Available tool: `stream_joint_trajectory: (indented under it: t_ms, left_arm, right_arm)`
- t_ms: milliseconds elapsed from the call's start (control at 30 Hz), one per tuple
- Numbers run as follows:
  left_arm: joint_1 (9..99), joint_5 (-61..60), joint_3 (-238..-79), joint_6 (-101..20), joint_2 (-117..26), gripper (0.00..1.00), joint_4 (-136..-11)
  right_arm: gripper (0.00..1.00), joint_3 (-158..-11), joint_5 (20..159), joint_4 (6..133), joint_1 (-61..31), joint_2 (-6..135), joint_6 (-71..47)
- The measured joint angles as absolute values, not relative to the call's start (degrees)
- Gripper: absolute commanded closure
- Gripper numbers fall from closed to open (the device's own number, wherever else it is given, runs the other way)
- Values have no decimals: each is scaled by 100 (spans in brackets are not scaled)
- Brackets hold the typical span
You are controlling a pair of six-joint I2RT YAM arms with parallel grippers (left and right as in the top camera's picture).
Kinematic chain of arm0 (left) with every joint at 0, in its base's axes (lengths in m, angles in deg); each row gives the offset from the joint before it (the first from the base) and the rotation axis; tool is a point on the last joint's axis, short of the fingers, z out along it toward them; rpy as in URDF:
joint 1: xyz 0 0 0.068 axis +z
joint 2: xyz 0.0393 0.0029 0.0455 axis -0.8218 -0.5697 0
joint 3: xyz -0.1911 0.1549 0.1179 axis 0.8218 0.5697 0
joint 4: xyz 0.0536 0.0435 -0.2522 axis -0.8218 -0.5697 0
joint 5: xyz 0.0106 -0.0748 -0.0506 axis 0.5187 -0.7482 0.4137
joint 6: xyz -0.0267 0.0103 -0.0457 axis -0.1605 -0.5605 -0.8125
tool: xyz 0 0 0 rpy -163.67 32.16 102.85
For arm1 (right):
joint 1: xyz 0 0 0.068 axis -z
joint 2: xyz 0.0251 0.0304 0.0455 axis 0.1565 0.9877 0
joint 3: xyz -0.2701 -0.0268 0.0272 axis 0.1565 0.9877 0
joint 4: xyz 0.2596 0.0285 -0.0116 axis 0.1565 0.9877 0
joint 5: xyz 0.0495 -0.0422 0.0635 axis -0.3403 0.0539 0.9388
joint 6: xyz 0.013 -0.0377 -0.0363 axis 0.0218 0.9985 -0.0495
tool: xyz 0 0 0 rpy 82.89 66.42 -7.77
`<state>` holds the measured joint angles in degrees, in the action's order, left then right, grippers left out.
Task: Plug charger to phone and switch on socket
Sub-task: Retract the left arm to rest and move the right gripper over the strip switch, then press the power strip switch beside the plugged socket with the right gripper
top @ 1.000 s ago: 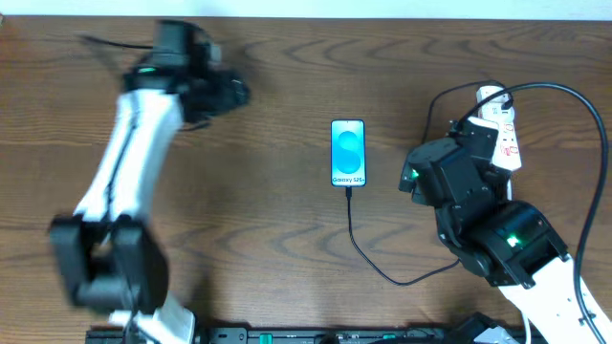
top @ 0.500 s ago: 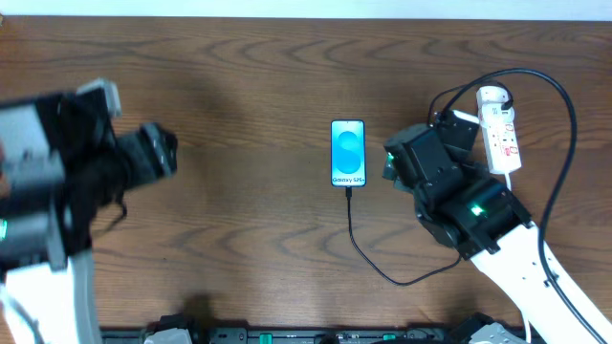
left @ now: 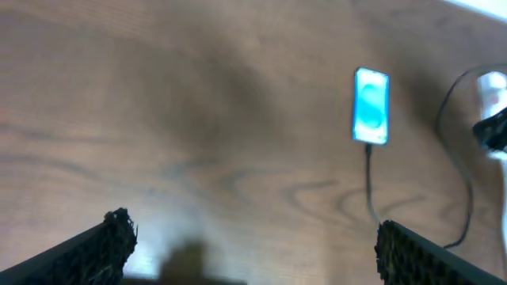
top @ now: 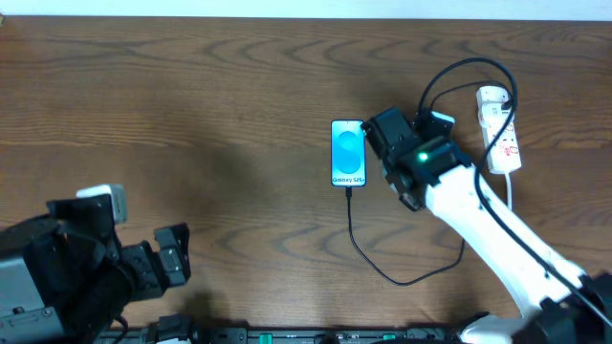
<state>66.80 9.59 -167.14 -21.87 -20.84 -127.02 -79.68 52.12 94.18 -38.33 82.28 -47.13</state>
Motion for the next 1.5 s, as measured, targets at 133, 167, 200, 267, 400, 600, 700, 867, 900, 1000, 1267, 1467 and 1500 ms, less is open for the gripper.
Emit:
stream_joint_trajectory:
  t_ms: [133, 167, 200, 267, 400, 600, 700, 867, 900, 1000, 1267, 1467, 1500]
  left_arm:
    - [6680, 1094, -16705, -2187, -2100, 1, -12739]
    - [6680, 1096, -16705, -2187, -2100, 1, -12743]
    - [6680, 1114, -16705, -2187, -2100, 1, -12745]
    - [6680, 1133, -16705, -2187, -2097, 1, -12745]
    - [6680, 1177, -16703, -2187, -2082, 1, -12745]
    - [6680, 1182, -16703, -2187, -1934, 1, -12745]
    - [6680, 1190, -16701, -2187, -1772, 1, -12747]
    - [6673, 1197, -16696, -2187, -1411, 1, -12745]
    - [6641, 1199, -16696, -2187, -1308, 1, -12745]
    - [6450, 1208, -16696, -2187, -1026, 1, -12745]
    - [6116, 1216, -16696, -2187, -248, 1, -12750]
    - [6116, 1214, -16696, -2187, 292, 1, -12752]
    - [6116, 1216, -16696, -2187, 366, 1, -12763]
  right_arm:
    - [84, -7962, 5437, 9516, -3269, 8414, -4582]
    - [89, -7962, 5500, 9519, -3118, 8414, -4527]
    - [95, -7962, 5550, 9516, -2961, 8414, -4497]
    - [99, -7964, 5717, 9514, -2587, 8414, -4447]
    - [99, -8006, 5961, 9433, -1848, 8414, -4239]
    - [99, -8371, 6600, 9414, -659, 8414, -3865]
    - [99, -8607, 6949, 9400, -110, 8414, -3692]
    - [99, -9125, 7233, 9562, 526, 8486, -3537]
    - [99, -9271, 7257, 9626, 633, 8534, -3520]
    - [99, -9778, 7306, 9825, 904, 8805, -3459]
    - [99, -11009, 7463, 10277, 1055, 10088, -3299]
    - [99, -11675, 7657, 10410, 1063, 10988, -3262]
    - [99, -11708, 7684, 10408, 1063, 11028, -3258]
